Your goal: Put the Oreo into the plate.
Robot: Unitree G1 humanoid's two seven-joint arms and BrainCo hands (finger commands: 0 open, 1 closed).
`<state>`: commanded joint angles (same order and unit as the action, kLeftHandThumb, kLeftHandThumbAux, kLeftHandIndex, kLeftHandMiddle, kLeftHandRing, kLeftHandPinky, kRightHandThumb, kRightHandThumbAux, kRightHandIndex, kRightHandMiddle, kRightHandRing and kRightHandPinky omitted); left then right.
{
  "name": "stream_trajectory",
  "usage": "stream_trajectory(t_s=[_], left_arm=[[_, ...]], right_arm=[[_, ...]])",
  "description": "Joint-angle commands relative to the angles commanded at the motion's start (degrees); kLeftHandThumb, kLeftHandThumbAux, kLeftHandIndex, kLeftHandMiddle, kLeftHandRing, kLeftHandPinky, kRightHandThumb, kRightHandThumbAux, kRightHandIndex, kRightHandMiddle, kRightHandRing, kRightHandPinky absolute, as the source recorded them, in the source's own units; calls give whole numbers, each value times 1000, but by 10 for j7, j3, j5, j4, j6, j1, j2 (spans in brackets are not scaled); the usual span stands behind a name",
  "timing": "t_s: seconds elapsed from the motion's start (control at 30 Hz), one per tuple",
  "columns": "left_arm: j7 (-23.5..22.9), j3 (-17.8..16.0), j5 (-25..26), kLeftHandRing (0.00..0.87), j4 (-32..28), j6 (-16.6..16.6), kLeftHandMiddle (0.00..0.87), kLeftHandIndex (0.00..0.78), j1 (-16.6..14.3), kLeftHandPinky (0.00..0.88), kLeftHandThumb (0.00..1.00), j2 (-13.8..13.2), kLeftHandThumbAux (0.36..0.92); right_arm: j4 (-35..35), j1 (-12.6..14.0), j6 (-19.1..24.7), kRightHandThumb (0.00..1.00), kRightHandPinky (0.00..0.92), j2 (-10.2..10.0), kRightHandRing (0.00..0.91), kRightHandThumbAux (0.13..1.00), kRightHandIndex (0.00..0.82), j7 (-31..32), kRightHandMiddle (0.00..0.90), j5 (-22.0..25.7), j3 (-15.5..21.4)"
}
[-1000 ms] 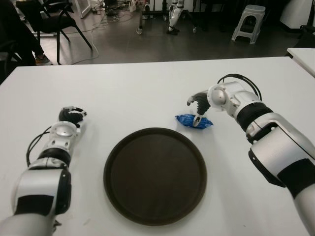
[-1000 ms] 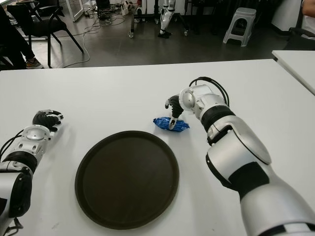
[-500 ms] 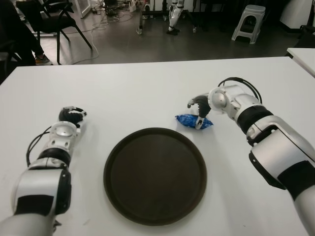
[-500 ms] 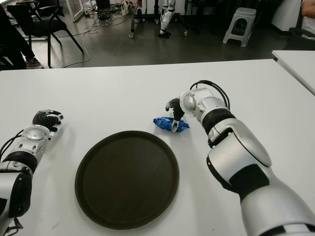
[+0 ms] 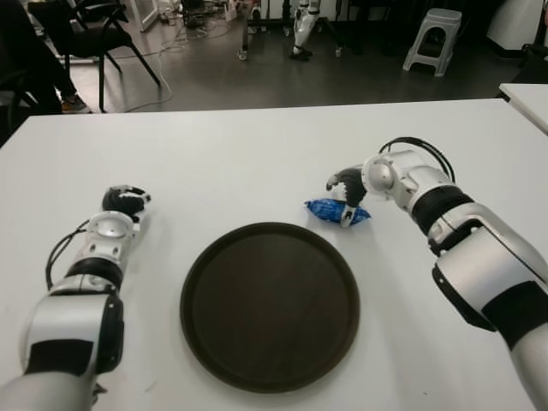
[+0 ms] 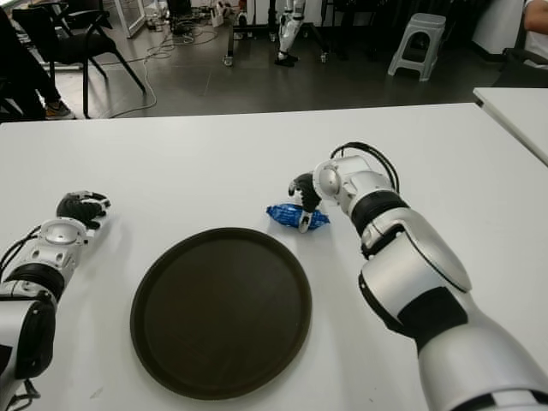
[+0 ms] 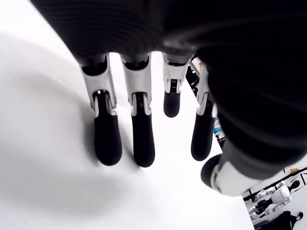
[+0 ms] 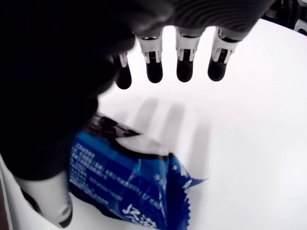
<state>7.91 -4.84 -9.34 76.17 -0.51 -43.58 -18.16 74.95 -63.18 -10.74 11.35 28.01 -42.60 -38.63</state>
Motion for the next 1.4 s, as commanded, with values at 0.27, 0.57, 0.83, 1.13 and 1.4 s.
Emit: stream_trajectory(t_s=[0.27, 0.57, 0.83, 1.13, 1.4], left_arm=[[-1, -1, 0, 133, 0, 0, 118, 397, 0, 164, 673, 0, 727], [-1, -1, 0, 142, -1, -4, 122, 398, 0, 178, 676, 1, 726], [1, 1, -3, 140, -1, -6, 126, 398, 2, 155, 678, 0, 726], [2, 2, -3, 157, -1, -9, 141, 398, 3, 177, 679, -1, 726], [3, -3, 2, 160, -1, -11, 148, 398, 5, 169, 676, 0, 725]], right_arm=[[-1, 9, 13, 0, 0, -7, 0, 731, 0, 2, 5, 4, 8], [-4, 19, 44, 0, 0, -18, 0, 701, 0, -7, 7, 10, 17], [-10, 25, 55, 0, 0, -21, 0, 677, 0, -9, 2, 16, 25], [-12, 29, 66, 0, 0, -25, 0, 672, 0, -12, 1, 18, 34], [-12, 37, 74, 0, 0, -28, 0, 684, 0, -14, 3, 29, 46]])
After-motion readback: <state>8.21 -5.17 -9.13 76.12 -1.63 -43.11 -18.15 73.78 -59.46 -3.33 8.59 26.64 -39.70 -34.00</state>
